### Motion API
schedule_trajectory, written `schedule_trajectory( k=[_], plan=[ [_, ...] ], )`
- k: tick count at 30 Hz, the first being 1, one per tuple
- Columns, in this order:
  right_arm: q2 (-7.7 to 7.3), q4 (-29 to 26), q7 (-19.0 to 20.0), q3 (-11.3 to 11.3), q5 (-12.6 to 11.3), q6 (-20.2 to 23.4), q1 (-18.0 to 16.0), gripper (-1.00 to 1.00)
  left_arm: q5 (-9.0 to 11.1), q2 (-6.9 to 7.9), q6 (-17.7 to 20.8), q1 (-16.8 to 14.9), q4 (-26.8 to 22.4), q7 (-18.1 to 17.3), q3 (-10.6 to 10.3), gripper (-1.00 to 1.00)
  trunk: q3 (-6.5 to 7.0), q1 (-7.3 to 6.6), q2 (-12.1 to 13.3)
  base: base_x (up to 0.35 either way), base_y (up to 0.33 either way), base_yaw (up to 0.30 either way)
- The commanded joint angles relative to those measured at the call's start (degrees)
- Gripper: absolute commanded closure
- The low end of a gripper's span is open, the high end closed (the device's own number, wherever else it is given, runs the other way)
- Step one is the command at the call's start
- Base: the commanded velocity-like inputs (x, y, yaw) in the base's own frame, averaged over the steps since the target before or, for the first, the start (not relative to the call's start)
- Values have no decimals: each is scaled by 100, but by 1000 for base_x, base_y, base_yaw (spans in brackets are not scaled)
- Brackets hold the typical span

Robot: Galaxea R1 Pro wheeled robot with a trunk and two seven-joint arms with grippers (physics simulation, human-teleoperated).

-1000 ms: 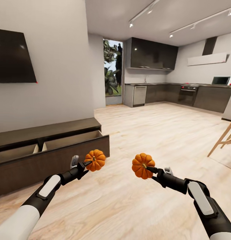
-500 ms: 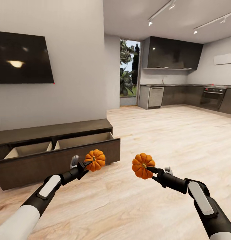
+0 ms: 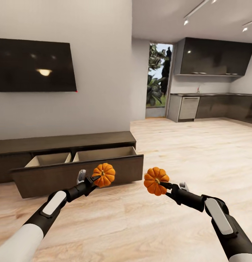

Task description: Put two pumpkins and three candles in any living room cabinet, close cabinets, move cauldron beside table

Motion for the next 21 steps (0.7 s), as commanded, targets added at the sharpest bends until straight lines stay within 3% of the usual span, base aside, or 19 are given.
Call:
schedule_trajectory(
  k=[1,17,21],
  plan=[
    [3,-5,32,-13,-58,40,-3,100,45,6,9,-5,3,-16,-18,100,-3,-2,-3,-47,-11,286],
    [-2,-5,32,-15,-61,40,-3,100,50,9,2,-1,-5,-64,-18,100,35,-2,-3,-27,-1,286],
    [-2,-5,32,-20,-64,40,-3,100,50,10,3,-1,-3,-147,-18,100,39,-2,-3,0,0,162]
  ],
)
